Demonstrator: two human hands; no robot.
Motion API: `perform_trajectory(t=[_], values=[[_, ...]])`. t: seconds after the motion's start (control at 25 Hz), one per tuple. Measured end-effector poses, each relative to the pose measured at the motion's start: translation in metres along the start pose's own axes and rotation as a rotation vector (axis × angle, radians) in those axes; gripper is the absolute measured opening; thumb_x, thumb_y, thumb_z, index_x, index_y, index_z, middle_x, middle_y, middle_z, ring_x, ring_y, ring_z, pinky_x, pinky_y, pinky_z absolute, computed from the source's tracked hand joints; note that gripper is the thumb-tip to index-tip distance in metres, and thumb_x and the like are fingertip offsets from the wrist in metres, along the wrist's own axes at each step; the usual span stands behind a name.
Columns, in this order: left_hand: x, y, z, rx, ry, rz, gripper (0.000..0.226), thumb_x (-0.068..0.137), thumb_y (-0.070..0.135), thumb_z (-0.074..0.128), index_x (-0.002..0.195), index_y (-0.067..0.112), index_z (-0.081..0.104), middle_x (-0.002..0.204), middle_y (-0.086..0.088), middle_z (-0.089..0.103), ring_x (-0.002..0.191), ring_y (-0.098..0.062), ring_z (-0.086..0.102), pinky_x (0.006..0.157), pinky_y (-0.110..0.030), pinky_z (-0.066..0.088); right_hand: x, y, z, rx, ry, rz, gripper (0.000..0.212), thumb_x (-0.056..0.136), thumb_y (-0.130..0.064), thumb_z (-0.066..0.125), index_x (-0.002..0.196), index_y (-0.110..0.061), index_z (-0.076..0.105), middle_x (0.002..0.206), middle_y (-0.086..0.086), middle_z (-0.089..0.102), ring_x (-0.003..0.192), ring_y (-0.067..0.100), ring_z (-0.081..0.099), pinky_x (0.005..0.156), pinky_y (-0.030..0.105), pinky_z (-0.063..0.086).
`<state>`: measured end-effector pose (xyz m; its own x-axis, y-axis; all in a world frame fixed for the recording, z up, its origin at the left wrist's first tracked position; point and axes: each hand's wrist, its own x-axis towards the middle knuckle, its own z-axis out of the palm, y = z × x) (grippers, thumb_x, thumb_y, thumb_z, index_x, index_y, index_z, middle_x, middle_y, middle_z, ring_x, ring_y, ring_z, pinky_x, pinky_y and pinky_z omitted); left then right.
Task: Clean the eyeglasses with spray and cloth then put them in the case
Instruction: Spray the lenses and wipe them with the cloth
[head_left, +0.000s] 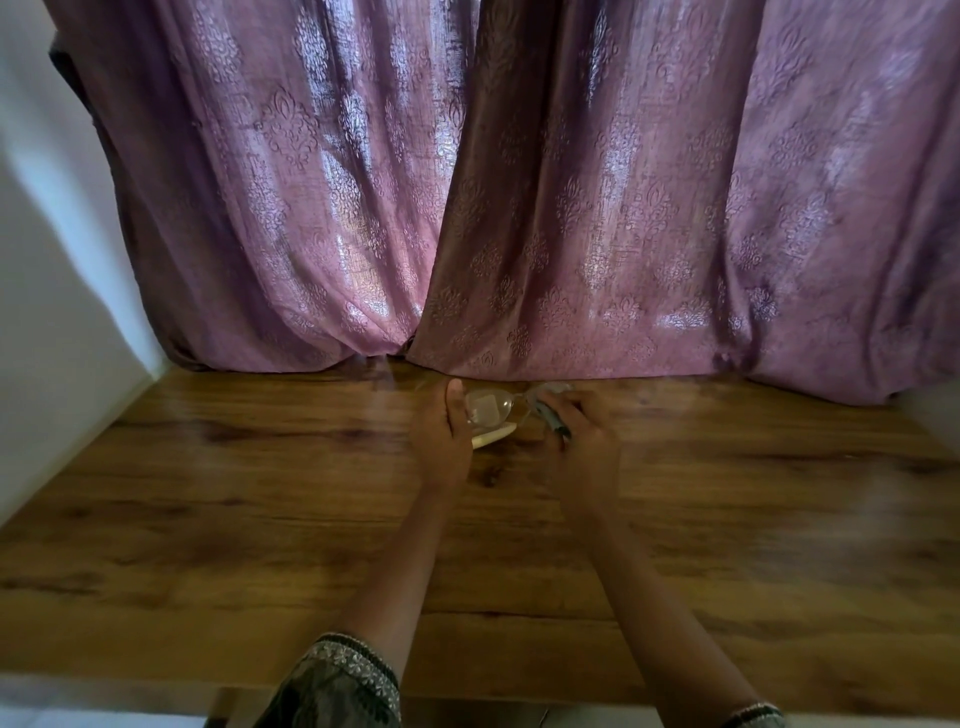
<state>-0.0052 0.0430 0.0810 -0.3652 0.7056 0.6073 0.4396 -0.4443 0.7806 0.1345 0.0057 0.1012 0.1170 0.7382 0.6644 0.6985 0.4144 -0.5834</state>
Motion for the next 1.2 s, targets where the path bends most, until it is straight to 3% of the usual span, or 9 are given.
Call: perform_trajectory(t=[0.2, 0.4, 0.52, 0.64, 0.72, 0.92, 1.0, 1.12, 1.2], values=[[0.001, -0.002, -0.004, -0.002, -0.013, -0.001, 0.038, 0.093, 0.041, 0.026, 0.072, 0.017, 0.046, 0.062, -0.003, 0.051, 0.059, -0.019, 0.05, 0.056, -0.028, 0.036, -0.007, 0.014, -0.005, 0.039, 0.072, 0.092, 0.04, 0.075, 0.011, 0.057, 0.11, -0.008, 0.066, 0.097, 0.01, 0.061, 0.079, 0.021, 0.06, 0.066, 0.035, 0.053], [0.0, -0.001, -0.002, 0.012, -0.012, -0.006, 0.039, 0.093, 0.042, 0.026, 0.071, 0.017, 0.046, 0.062, -0.003, 0.05, 0.058, -0.017, 0.049, 0.055, -0.019, 0.033, 0.01, -0.001, 0.001, 0.017, 0.07, 0.075, 0.036, 0.077, 0.008, 0.059, 0.108, -0.007, 0.067, 0.095, 0.01, 0.063, 0.083, 0.016, 0.056, 0.072, 0.012, 0.038], [0.001, -0.001, -0.004, 0.001, -0.006, -0.013, 0.038, 0.093, 0.041, 0.026, 0.071, 0.017, 0.046, 0.062, -0.003, 0.051, 0.058, -0.017, 0.049, 0.055, -0.023, 0.034, -0.014, -0.001, 0.006, 0.022, 0.002, -0.02, 0.038, 0.076, 0.002, 0.056, 0.111, -0.011, 0.066, 0.1, 0.008, 0.062, 0.091, 0.014, 0.055, 0.076, 0.021, 0.046], [0.0, -0.002, -0.006, 0.002, -0.023, -0.023, 0.039, 0.092, 0.043, 0.025, 0.071, 0.017, 0.045, 0.062, -0.002, 0.051, 0.059, -0.017, 0.05, 0.055, -0.019, 0.034, -0.017, 0.013, 0.003, 0.069, 0.055, 0.038, 0.037, 0.077, -0.006, 0.051, 0.109, -0.013, 0.067, 0.096, 0.004, 0.061, 0.08, 0.02, 0.06, 0.068, 0.027, 0.052], [0.001, -0.003, -0.007, -0.004, -0.03, -0.023, 0.04, 0.093, 0.042, 0.025, 0.071, 0.016, 0.045, 0.061, -0.002, 0.051, 0.059, -0.018, 0.051, 0.055, -0.025, 0.036, -0.002, 0.014, 0.002, 0.069, 0.106, 0.079, 0.036, 0.077, -0.004, 0.051, 0.107, -0.012, 0.067, 0.091, -0.001, 0.057, 0.074, 0.022, 0.06, 0.066, 0.013, 0.045], [0.004, -0.004, -0.006, 0.009, -0.006, -0.022, 0.041, 0.093, 0.042, 0.025, 0.07, 0.015, 0.047, 0.061, -0.004, 0.052, 0.058, -0.02, 0.051, 0.057, -0.03, 0.037, 0.002, -0.004, 0.01, 0.035, 0.065, -0.045, 0.031, 0.08, -0.011, 0.052, 0.107, -0.008, 0.067, 0.096, 0.004, 0.062, 0.09, 0.005, 0.051, 0.076, 0.013, 0.04], [0.006, -0.007, -0.008, 0.003, 0.0, -0.027, 0.04, 0.093, 0.042, 0.026, 0.07, 0.016, 0.047, 0.062, -0.008, 0.054, 0.059, -0.023, 0.053, 0.058, -0.034, 0.04, -0.013, 0.001, 0.01, 0.008, 0.024, -0.101, 0.034, 0.078, -0.002, 0.057, 0.109, -0.008, 0.067, 0.1, 0.008, 0.063, 0.092, 0.01, 0.053, 0.078, 0.017, 0.044], [0.008, -0.009, -0.01, -0.004, -0.006, -0.033, 0.039, 0.093, 0.041, 0.026, 0.069, 0.017, 0.046, 0.06, -0.007, 0.053, 0.057, -0.024, 0.054, 0.057, -0.035, 0.042, -0.009, 0.014, 0.005, 0.053, 0.058, -0.008, 0.033, 0.077, -0.002, 0.054, 0.106, -0.01, 0.067, 0.095, 0.008, 0.063, 0.077, 0.023, 0.061, 0.067, 0.029, 0.052], [0.007, -0.008, -0.01, 0.016, -0.013, -0.016, 0.04, 0.092, 0.041, 0.026, 0.069, 0.016, 0.045, 0.058, -0.001, 0.05, 0.055, -0.02, 0.051, 0.055, -0.032, 0.039, 0.006, 0.014, 0.005, 0.038, 0.096, 0.037, 0.032, 0.076, 0.0, 0.055, 0.104, -0.008, 0.068, 0.09, 0.009, 0.062, 0.074, 0.025, 0.061, 0.068, 0.022, 0.048]])
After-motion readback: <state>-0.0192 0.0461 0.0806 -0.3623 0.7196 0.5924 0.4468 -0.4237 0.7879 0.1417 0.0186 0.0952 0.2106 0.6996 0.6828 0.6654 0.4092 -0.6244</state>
